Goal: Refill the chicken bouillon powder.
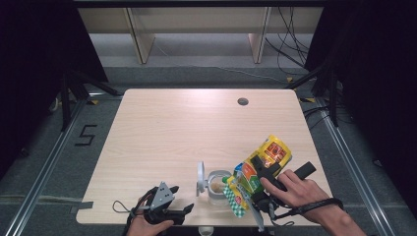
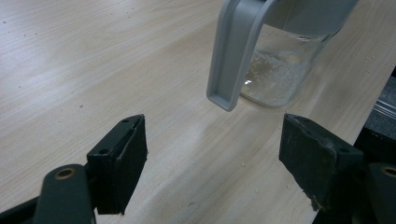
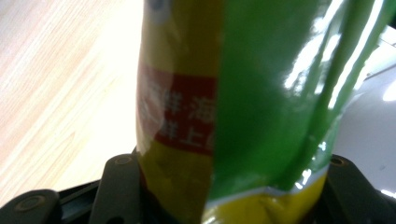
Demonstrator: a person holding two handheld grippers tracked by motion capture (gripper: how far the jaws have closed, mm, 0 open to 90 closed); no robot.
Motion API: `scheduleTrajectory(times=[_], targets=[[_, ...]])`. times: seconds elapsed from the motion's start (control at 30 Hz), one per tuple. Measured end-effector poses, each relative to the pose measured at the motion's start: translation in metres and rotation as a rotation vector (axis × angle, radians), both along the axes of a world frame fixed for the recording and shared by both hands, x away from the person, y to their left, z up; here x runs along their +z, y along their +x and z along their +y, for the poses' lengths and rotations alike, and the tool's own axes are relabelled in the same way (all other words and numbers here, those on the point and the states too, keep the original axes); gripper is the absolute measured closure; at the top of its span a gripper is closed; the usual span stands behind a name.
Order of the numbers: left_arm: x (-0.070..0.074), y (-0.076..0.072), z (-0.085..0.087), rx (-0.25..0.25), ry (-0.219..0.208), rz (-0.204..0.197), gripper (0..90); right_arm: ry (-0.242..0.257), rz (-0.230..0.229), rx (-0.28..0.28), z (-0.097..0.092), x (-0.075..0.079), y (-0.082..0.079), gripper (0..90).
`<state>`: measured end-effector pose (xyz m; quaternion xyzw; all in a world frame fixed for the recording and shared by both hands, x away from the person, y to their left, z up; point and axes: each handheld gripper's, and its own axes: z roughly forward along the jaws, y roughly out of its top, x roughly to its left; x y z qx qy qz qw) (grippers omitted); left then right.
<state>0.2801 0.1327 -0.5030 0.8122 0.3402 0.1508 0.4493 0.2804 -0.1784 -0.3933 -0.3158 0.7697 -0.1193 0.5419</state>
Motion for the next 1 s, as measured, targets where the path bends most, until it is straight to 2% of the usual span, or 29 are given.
scheduleTrajectory(times=[0.03, 0.07, 0.17, 0.2, 0.23, 0.3, 0.33, 0.4, 0.43, 0.47, 0.63, 0.67, 0.77, 0.83, 0.87, 1.0], targets=[[0.0000, -0.0003, -0.0003, -0.003, -0.003, 0.002, 23.2, -0.026, 0.000, 0.010, 0.0007, 0.0000, 0.0006, 49.3], [0.0001, -0.0002, -0.0004, -0.005, -0.005, 0.000, 23.2, -0.006, 0.004, -0.003, 0.0002, -0.0012, -0.0007, 49.3], [0.0002, -0.0002, -0.0003, -0.005, -0.007, 0.002, 23.2, -0.008, -0.007, 0.009, 0.0009, 0.0003, 0.0000, 49.3], [0.0002, -0.0001, 0.0002, -0.002, 0.006, -0.001, 23.2, -0.033, 0.003, 0.021, 0.0018, 0.0015, 0.0014, 49.3], [0.0001, -0.0001, 0.0002, -0.001, 0.005, 0.000, 23.2, -0.011, 0.002, 0.002, 0.0012, -0.0007, -0.0003, 49.3], [0.0003, -0.0001, -0.0002, -0.006, -0.008, 0.004, 23.2, -0.006, 0.003, 0.002, 0.0009, -0.0010, -0.0002, 49.4], [0.0004, -0.0002, -0.0001, -0.007, -0.007, 0.003, 23.2, -0.037, -0.001, 0.028, 0.0018, 0.0009, 0.0017, 49.3], [0.0001, -0.0001, -0.0001, -0.001, 0.000, -0.002, 23.2, -0.005, 0.003, 0.001, 0.0009, -0.0013, -0.0004, 49.4], [0.0002, -0.0001, 0.0002, -0.001, 0.005, 0.000, 23.2, -0.007, 0.003, 0.003, 0.0009, -0.0012, -0.0004, 49.4], [0.0001, -0.0003, -0.0004, -0.003, -0.009, 0.001, 23.2, -0.007, 0.003, 0.002, 0.0009, -0.0010, -0.0005, 49.4], [0.0004, 0.0003, 0.0004, -0.011, 0.008, 0.009, 23.2, -0.028, 0.006, 0.009, 0.0016, 0.0008, 0.0000, 49.4], [-0.0001, -0.0002, -0.0007, -0.006, -0.009, 0.002, 23.2, -0.015, 0.000, 0.004, 0.0009, -0.0003, -0.0009, 49.4], [0.0007, 0.0011, 0.0010, -0.016, 0.013, -0.011, 23.2, -0.020, -0.001, 0.014, 0.0006, 0.0011, -0.0003, 49.4], [0.0005, 0.0009, 0.0009, -0.015, 0.011, -0.008, 23.2, -0.023, 0.000, 0.009, 0.0003, 0.0015, -0.0003, 49.4], [0.0006, 0.0008, 0.0008, -0.012, 0.012, -0.014, 23.2, -0.009, 0.003, 0.002, -0.0005, 0.0009, -0.0011, 49.4], [0.0005, 0.0007, 0.0005, -0.012, 0.005, -0.013, 23.2, -0.025, -0.001, 0.013, -0.0003, 0.0022, -0.0011, 49.5]])
